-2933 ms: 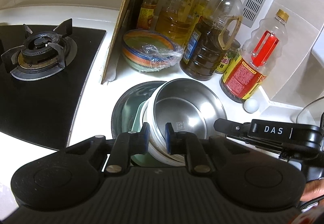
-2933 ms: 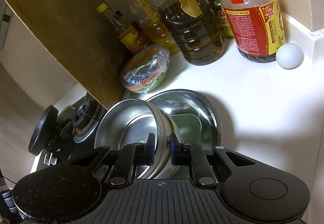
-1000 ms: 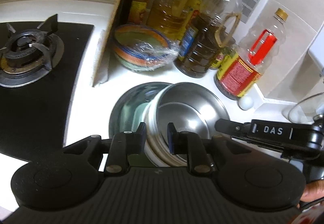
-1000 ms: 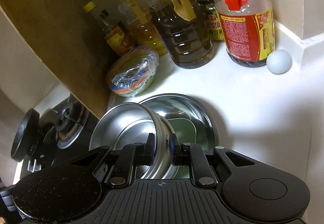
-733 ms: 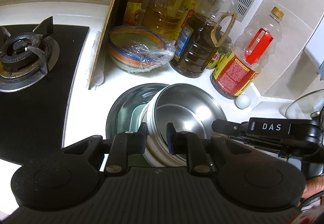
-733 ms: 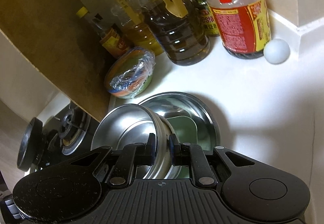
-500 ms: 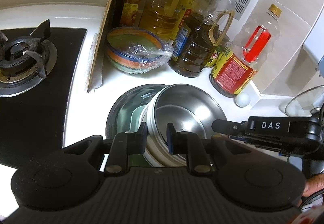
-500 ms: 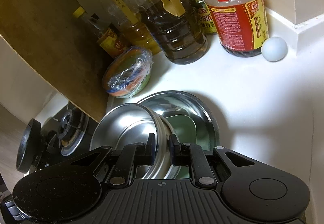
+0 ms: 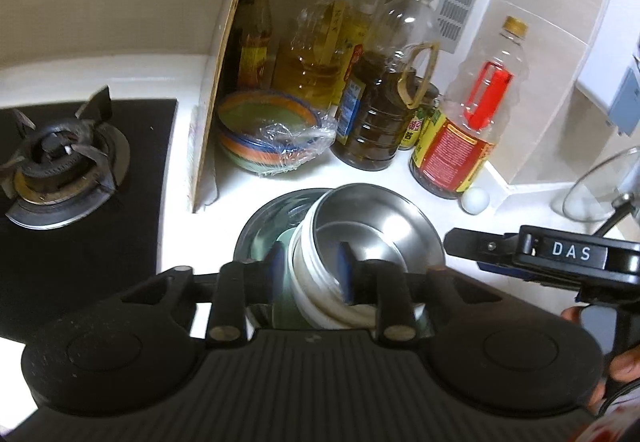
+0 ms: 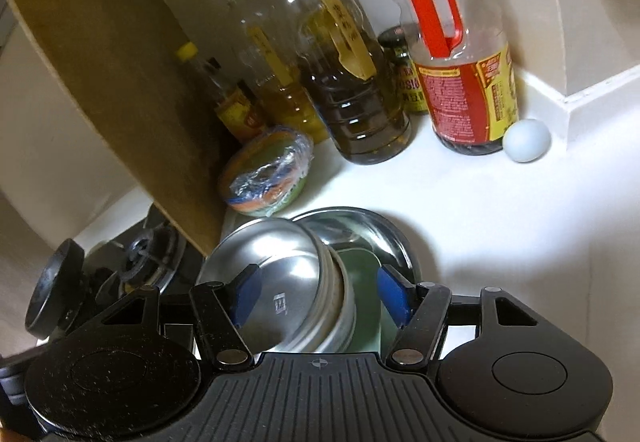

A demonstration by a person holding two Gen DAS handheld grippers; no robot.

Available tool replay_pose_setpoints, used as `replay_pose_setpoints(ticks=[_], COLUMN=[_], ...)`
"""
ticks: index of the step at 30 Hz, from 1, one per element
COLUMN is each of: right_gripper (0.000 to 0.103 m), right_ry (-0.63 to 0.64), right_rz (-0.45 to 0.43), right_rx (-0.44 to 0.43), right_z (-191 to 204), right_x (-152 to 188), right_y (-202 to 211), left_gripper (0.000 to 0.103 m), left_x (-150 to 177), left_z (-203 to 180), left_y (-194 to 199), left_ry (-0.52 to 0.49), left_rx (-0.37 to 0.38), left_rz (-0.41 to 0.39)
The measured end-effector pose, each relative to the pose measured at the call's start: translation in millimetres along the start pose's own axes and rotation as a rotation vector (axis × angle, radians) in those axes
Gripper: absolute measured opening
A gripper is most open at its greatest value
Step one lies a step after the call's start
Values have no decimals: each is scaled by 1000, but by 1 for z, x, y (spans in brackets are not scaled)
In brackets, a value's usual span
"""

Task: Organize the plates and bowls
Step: 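Open both grippers and withdraw them from the bowl stack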

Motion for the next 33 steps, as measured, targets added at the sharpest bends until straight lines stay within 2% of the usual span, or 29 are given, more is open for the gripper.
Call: replay_pose_setpoints(ticks=[1, 5, 8, 11, 15, 19, 22, 33], right_gripper=[65, 66, 66, 66, 66, 66, 66, 66], right_ry=[9, 89, 139, 169, 164, 145, 134, 181], right_rz=[0, 9, 34, 58, 79, 91, 97, 100], right_rx=[2, 16, 33, 49, 65, 52, 49, 51], right_z=[0, -1, -2, -4, -12, -21, -27, -30], right_x=[2, 23, 44, 66, 94, 119, 134, 172], right_y=[5, 27, 43, 59, 83, 110, 129, 173], left_gripper=[34, 37, 38, 39, 39, 39, 46, 47], left_x=[3, 19, 35, 53, 78, 102, 118, 163], left_z=[-2, -13, -22, -33, -44, -60, -72, -94], left_y=[7, 28, 39, 50, 67, 90, 109, 146], left_ry=[-17, -73, -86, -88, -66, -101, -134, -74], left_rx=[-12, -61, -87, -83, -86, -108, -130, -86], left_rz=[-13, -33, -16, 3, 29, 30, 12, 85])
Point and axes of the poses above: each gripper's, at about its wrist camera, not at the fingertips, and y roughly against the way its jaws point, z to its left, x to its underside, the point moved 8 cm from there along -y, roughly the way its jaws point, and after that the axes turned 4 degrees about -z, right-handed, at the moved point
